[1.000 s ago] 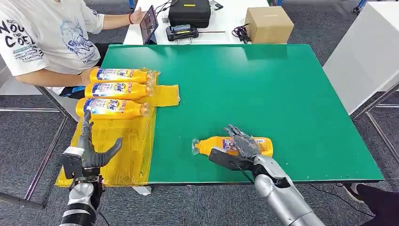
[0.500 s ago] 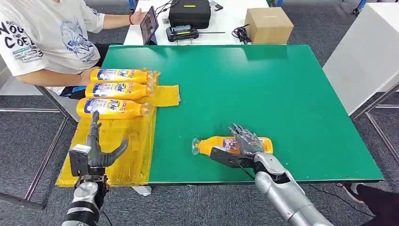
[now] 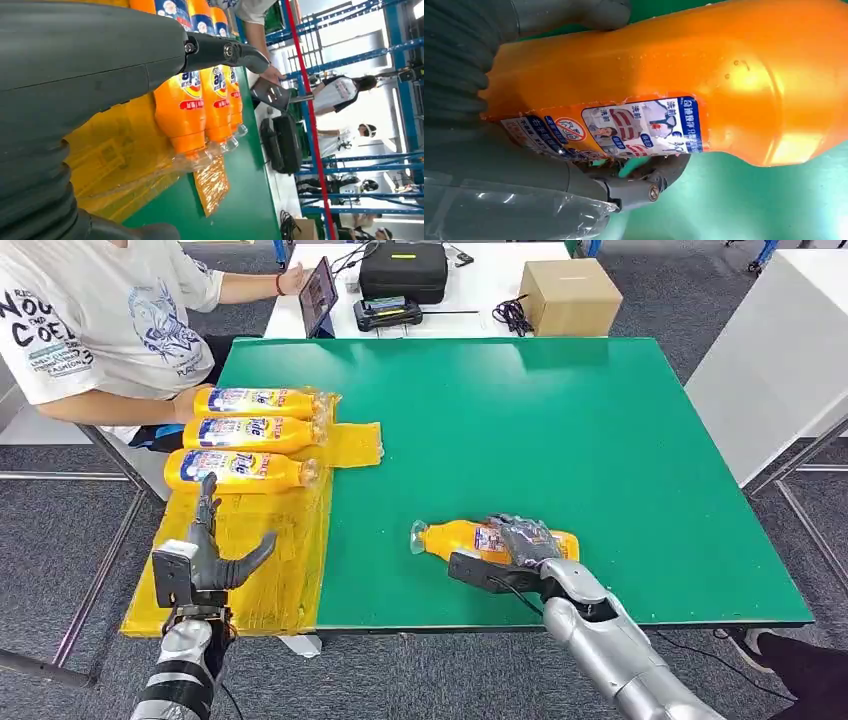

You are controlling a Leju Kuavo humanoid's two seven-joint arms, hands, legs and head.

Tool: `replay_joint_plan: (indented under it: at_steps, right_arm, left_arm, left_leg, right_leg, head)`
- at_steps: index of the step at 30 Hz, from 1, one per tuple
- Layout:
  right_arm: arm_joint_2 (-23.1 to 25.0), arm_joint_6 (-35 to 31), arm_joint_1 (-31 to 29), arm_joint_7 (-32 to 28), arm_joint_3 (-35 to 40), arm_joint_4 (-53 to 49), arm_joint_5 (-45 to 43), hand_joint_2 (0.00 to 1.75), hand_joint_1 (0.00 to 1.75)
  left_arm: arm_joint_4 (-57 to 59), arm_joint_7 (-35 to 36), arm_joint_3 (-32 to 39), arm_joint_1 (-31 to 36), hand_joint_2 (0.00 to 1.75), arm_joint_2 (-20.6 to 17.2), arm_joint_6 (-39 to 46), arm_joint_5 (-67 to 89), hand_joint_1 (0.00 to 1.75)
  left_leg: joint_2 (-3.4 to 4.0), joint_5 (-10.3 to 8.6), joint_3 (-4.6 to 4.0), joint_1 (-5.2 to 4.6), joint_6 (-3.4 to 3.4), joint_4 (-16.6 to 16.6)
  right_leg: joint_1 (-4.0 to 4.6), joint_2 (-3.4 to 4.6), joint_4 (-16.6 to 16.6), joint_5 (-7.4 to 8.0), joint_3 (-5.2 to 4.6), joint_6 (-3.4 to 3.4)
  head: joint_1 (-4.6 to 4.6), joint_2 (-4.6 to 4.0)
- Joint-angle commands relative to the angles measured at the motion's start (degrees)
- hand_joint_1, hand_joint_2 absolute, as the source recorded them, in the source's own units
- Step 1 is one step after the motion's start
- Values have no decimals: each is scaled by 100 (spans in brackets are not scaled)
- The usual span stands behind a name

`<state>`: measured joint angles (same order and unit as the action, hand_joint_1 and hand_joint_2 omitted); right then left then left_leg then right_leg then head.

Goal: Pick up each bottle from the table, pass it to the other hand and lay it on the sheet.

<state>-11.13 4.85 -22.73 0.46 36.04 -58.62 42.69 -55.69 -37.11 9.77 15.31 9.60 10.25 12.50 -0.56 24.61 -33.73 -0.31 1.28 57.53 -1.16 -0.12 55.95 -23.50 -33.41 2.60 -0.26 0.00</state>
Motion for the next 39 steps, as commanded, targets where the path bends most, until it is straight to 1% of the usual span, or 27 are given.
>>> replay_joint_plan:
  at_steps: [1, 4, 5, 15, 16, 17, 18, 21, 22, 23, 24, 25, 26, 27, 29, 30, 31, 32, 33, 34, 35, 36, 39]
  right_arm:
    - [-125, 170, 76, -99, 294, 596, -153, 175, 175]
    - [-111, 61, 127, -235, 254, 478, -287, 175, 175]
    - [-53, -101, 242, -403, 111, 308, -437, 175, 175]
    - [-36, -93, 280, -396, 123, 242, -434, 175, 175]
    - [-18, -193, 358, -430, 22, 115, -501, 175, 175]
    - [119, -477, 509, -651, -231, -78, -571, 175, 175]
    - [508, -998, 847, -1079, -791, -537, -889, 175, 175]
    - [1284, -2102, 1429, -1427, -1507, -1847, -957, 175, 175]
    - [1524, -2401, 1552, -1568, -1706, -2246, -1085, 175, 175]
    - [1604, -2542, 1585, -1596, -1792, -2381, -1110, 175, 175]
    - [1776, -3391, 1655, -1753, -2033, -2608, -634, 175, 175]
    - [1811, -3430, 1698, -1822, -2114, -2686, -810, 175, 175]
    - [1859, -3560, 1741, -2047, -2296, -2752, -1013, 175, 175]
    - [1885, -3680, 1783, -2180, -2401, -2772, -1007, 175, 175]
    - [1962, -3808, 1865, -2495, -2648, -2804, -1327, 175, 175]
    - [2016, -3842, 1899, -2723, -2753, -2849, -1523, 175, 175]
    - [2027, -3863, 1919, -2731, -2820, -2814, -1534, 175, 175]
    - [2052, -3853, 1941, -2807, -2874, -2817, -1581, 175, 175]
    - [2079, -3851, 1952, -2913, -2931, -2808, -1646, 175, 175]
    - [2086, -3857, 1942, -2917, -2957, -2768, -1643, 175, 175]
    - [2124, -3873, 1934, -2948, -3004, -2733, -1665, 175, 175]
    - [2121, -3870, 1921, -2952, -3007, -2693, -1657, 175, 175]
    - [2131, -3877, 1902, -2997, -3050, -2576, -1641, 175, 175]
  left_arm:
    - [504, 20, -103, 291, 175, -43, 3, -12, 0]
    - [561, 19, -136, 312, 175, -50, -1, -3, 0]
    - [571, 15, -148, 311, 175, -47, 0, -4, 0]
    - [573, 12, -149, 306, 175, -44, 4, -5, 0]
    - [558, 8, -146, 298, 175, -41, 0, -12, 0]
    - [534, 7, -137, 279, 175, -30, -7, -31, 0]
    - [473, 10, -136, 230, 175, -13, -33, -38, 0]
    - [173, 74, -112, 10, 175, 111, -90, -125, 0]
    - [49, 143, -134, -73, 175, 175, -174, -227, 0]
    - [17, 176, -151, -94, 175, 202, -223, -273, 0]
    - [-89, 316, -243, -135, 175, 243, -378, -419, 0]
    - [-115, 383, -320, -128, 175, 262, -492, -476, 0]
    - [-152, 436, -416, -116, 175, 286, -541, -538, 0]
    - [-168, 508, -488, -107, 175, 295, -624, -614, 0]
    - [-226, 677, -625, -98, 175, 313, -863, -851, 0]
    - [-262, 731, -711, -107, 175, 308, -965, -951, 0]
    - [-293, 750, -777, -116, 175, 313, -985, -977, 0]
    - [-324, 811, -855, -134, 175, 300, -1041, -1071, 0]
    - [-352, 836, -947, -138, 175, 280, -1081, -1138, 0]
    - [-373, 840, -991, -136, 175, 283, -1090, -1144, 0]
    - [-405, 891, -1044, -143, 175, 279, -1160, -1261, 0]
    - [-425, 904, -1077, -150, 175, 273, -1180, -1302, 0]
    - [-510, 1070, -1227, -198, 175, 238, -1466, -1656, 0]
  left_leg:
    - [-16, -1, 9, 10, -8, -6]
    - [-16, -1, 11, 8, -7, -5]
    - [-18, 0, 13, 15, -11, -6]
    - [-11, 0, 11, 10, -8, -5]
    - [-12, 1, 12, 16, -12, -5]
    - [-10, 0, 12, 14, -10, -5]
    - [-10, 1, 10, 12, -9, -3]
    - [-6, 6, 12, 17, -14, -5]
    - [9, 11, 9, 14, -15, -1]
    - [21, 9, -2, 8, -11, -1]
    - [32, 19, -3, 11, -18, 7]
    - [14, 11, -22, 4, -13, 7]
    - [8, 17, -28, 11, -17, 14]
    - [-11, 8, -45, 9, -12, 10]
    - [-21, 7, -53, 13, -9, 9]
    - [-14, 3, -53, 11, -6, 2]
    - [-15, 11, -45, 16, -8, 8]
    - [-7, 4, -57, 7, -6, 3]
    - [-10, 11, -47, 11, -9, 8]
    - [-8, 4, -55, 1, -7, 2]
    - [-9, 11, -44, 6, -10, 4]
    - [-9, 5, -52, -1, -7, 2]
    - [0, 11, -43, 7, -13, 4]
  right_leg:
    - [11, -19, -11, -2, 19, -10]
    - [9, -18, -10, -3, 20, -9]
    - [16, -22, -15, -3, 26, -14]
    - [12, -15, -10, -2, 18, -10]
    - [18, -17, -14, -2, 22, -14]
    - [15, -15, -12, -2, 20, -12]
    - [14, -14, -9, -3, 17, -10]
    - [19, -11, -10, -6, 20, -17]
    - [16, 7, -1, -7, 11, -17]
    - [11, 19, 5, -3, -3, -12]
    - [14, 24, 15, -11, -8, -20]
    - [7, 8, 19, -10, -26, -14]
    - [14, 2, 23, -16, -30, -20]
    - [14, -16, 14, -12, -40, -12]
    - [17, -24, 9, -14, -42, -10]
    - [14, -17, 5, -9, -45, -7]
    - [19, -20, 5, -15, -31, -10]
    - [7, -10, 7, -8, -48, -7]
    - [12, -15, 5, -13, -33, -10]
    - [1, -12, 6, -8, -46, -8]
    - [7, -14, 2, -12, -30, -13]
    - [1, -12, 2, -7, -42, -9]
    - [8, -4, 1, -9, -33, -16]
  head:
    - [0, 0]
    - [0, 0]
    - [0, 0]
    - [0, 0]
    - [0, 0]
    - [0, 0]
    - [0, 0]
    - [4, 0]
    - [7, 0]
    - [0, 0]
    - [-2, 0]
    - [-4, 0]
    - [-7, 0]
    - [-4, 0]
    - [0, 0]
    - [0, 0]
    - [0, 0]
    - [2, 0]
    - [0, 0]
    - [0, 0]
    - [0, 0]
    - [0, 0]
    - [-2, 0]
